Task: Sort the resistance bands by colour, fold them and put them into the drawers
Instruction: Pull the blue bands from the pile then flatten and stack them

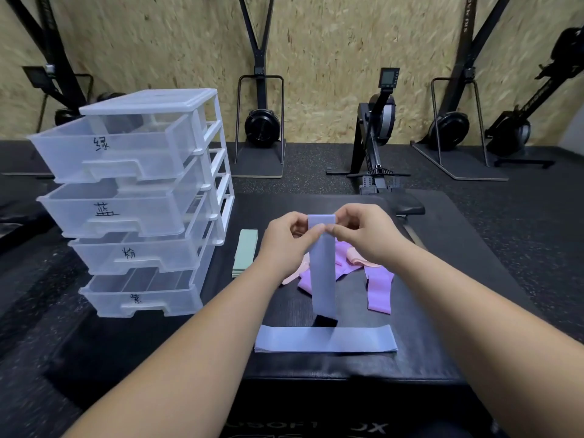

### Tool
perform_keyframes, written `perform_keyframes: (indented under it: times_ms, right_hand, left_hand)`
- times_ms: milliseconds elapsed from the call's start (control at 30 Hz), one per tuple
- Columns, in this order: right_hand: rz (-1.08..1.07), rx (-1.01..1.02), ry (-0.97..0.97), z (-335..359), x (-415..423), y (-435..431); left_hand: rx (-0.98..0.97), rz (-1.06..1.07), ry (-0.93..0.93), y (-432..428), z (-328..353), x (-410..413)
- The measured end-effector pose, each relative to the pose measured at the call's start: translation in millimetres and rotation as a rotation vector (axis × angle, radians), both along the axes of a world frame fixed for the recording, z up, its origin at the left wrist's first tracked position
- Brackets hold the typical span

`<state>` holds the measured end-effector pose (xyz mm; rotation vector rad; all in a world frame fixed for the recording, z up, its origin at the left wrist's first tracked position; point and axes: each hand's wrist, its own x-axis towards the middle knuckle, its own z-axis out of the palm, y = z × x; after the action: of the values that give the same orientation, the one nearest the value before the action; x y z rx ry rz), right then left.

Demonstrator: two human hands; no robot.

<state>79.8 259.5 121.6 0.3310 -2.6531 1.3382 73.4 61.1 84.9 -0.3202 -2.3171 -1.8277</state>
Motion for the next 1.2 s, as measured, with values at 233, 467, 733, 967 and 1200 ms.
perform_keyframes:
  times_ms: [233,467,733,967,1200]
  right_hand:
    - [-0.068,-0.273,0.047,3.0,3.0,-6.1]
    - [-0.294,-0.528,0.023,-20.0,9.1,11.4]
    - [-0.474,-0.526,-0.137,-102.9,42.5,48.9]
    - [-0.594,-0.395,-0.184,-158.3,74.4,69.4]
    - [-0.565,-0.200,-0.155,-175.1,102.5,75.0]
  left_hand:
    - [-0.205,-0.256,-0.234,-20.4,-24.5,3.6]
    - [-0.286,-0.293,-0.349,-46.8,-37.9,8.8]
    - [-0.245,-0.255,-0.459,-85.7,-74.9,29.5]
    - [-0.149,0.017,-0.417,-91.3,-107.1,51.2]
    - [-0.174,0.240,-0.334,-82.6,-125.3,71.1]
